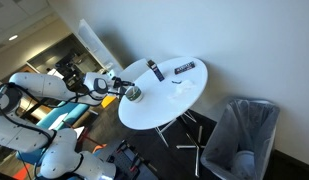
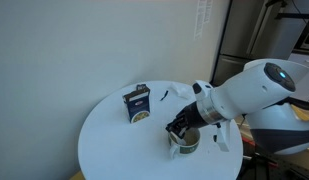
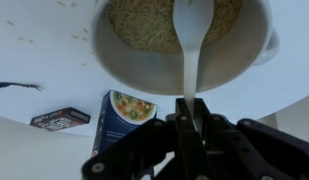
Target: Put the plastic spoon in the mug
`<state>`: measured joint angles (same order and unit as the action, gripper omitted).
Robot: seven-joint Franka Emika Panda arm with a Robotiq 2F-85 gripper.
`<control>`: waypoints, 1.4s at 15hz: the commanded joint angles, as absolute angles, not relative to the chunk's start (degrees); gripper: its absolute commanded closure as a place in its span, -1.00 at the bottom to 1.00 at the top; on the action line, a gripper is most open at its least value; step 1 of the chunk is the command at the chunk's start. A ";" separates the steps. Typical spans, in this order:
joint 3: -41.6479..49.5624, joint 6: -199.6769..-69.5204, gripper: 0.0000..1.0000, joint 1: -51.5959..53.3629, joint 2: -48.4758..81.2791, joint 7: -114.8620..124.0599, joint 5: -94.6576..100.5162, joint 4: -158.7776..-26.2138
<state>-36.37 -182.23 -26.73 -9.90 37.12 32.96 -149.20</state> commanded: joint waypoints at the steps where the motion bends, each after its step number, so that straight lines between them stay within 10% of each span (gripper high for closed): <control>1: -33.86 -183.64 0.94 -22.54 -7.08 35.18 31.29 -149.17; 21: -15.76 -170.54 0.94 -7.17 -21.10 34.18 21.06 -154.28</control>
<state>-17.48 -171.65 -7.50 -16.55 35.24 21.73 -152.21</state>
